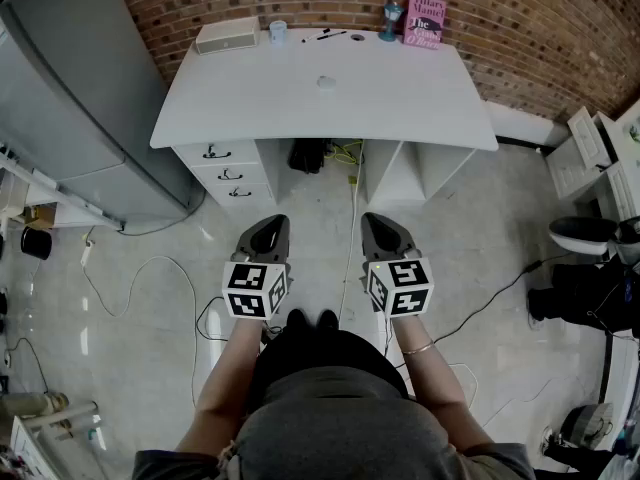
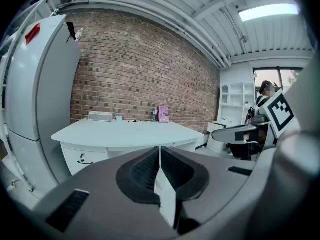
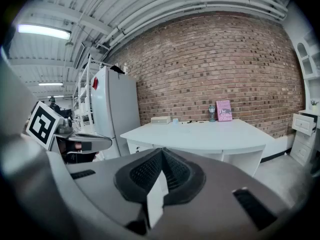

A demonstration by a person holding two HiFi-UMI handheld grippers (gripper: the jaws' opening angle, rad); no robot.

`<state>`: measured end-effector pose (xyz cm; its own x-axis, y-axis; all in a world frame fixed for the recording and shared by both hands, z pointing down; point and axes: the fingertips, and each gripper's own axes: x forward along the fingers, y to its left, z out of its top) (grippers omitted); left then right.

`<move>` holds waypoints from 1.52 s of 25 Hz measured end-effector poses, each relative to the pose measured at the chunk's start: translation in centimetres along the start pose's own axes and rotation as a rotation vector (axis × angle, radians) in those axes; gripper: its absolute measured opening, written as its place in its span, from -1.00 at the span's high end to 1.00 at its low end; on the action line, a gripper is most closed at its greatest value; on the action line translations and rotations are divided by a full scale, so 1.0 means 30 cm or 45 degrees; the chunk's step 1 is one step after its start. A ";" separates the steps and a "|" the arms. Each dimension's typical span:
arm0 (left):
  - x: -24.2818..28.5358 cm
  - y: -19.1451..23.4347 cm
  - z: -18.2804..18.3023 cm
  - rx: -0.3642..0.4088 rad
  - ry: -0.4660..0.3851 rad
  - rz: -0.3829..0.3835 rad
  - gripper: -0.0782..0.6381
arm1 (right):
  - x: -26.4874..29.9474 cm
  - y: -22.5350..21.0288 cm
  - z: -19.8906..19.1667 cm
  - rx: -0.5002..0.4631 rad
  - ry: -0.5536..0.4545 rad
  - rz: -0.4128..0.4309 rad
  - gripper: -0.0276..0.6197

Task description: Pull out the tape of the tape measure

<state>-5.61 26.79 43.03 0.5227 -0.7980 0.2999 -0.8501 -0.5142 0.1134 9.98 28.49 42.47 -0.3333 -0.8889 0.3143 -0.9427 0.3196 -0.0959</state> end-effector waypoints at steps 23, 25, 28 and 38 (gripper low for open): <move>0.077 -0.010 -0.001 -0.015 0.001 0.069 0.70 | 0.071 -0.052 -0.016 0.041 0.005 0.080 0.76; 0.086 -0.005 0.001 -0.017 0.007 0.073 0.69 | 0.082 -0.057 -0.017 0.057 0.012 0.086 0.73; 0.103 0.006 0.001 -0.014 0.020 0.072 0.60 | 0.107 -0.061 -0.022 0.085 0.028 0.091 0.67; 0.261 0.125 0.012 -0.033 0.061 0.053 0.45 | 0.286 -0.105 -0.001 0.126 0.074 0.084 0.51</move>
<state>-4.70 18.52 45.47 0.4838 -0.8022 0.3500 -0.8727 -0.4721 0.1245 10.09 19.86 45.50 -0.3962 -0.8454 0.3581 -0.9165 0.3406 -0.2099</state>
